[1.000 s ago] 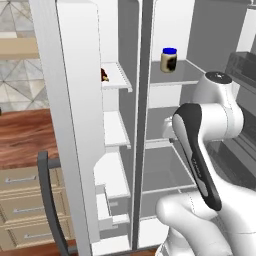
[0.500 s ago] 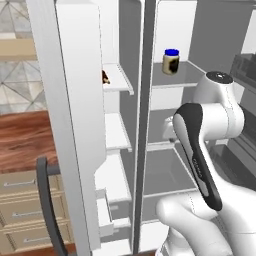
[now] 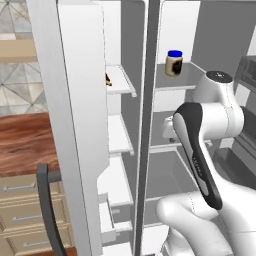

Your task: Pick up the frozen steak from the freezer, place it on any shelf in the fridge, and close the fridge and freezer doors when done.

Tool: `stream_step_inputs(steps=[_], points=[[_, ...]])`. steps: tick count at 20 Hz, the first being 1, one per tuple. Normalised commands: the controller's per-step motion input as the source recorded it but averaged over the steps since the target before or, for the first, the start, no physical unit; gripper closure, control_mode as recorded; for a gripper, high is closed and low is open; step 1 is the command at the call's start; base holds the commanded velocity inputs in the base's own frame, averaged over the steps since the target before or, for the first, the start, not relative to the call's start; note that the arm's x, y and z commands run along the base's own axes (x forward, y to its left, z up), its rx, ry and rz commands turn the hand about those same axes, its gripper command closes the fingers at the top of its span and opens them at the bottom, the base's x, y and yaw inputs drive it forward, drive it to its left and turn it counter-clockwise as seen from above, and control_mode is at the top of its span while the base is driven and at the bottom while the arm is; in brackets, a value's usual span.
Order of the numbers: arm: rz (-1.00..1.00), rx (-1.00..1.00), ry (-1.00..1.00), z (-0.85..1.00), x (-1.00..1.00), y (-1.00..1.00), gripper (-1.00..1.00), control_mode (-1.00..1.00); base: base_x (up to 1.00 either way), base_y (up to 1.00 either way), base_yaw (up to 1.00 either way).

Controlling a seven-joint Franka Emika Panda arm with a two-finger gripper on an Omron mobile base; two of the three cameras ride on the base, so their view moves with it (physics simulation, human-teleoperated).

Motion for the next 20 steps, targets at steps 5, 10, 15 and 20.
stream_step_inputs(steps=[5, 10, 15, 20], points=[[0.0, 0.0, 0.0, 0.0, 0.0, 0.0, -1.0, 1.0, 0.08, 0.29, 0.0], [0.0, 0.0, 0.0, 0.0, 0.0, 0.0, -1.0, 1.0, 0.0, 0.22, 0.0], [0.02, 0.0, -0.03, 0.08, 0.0, 0.11, -1.0, -1.0, 0.0, 0.18, 0.0], [0.08, -0.03, -0.25, 0.37, -0.01, 0.35, -1.0, -1.0, 0.0, 0.0, 0.0]])
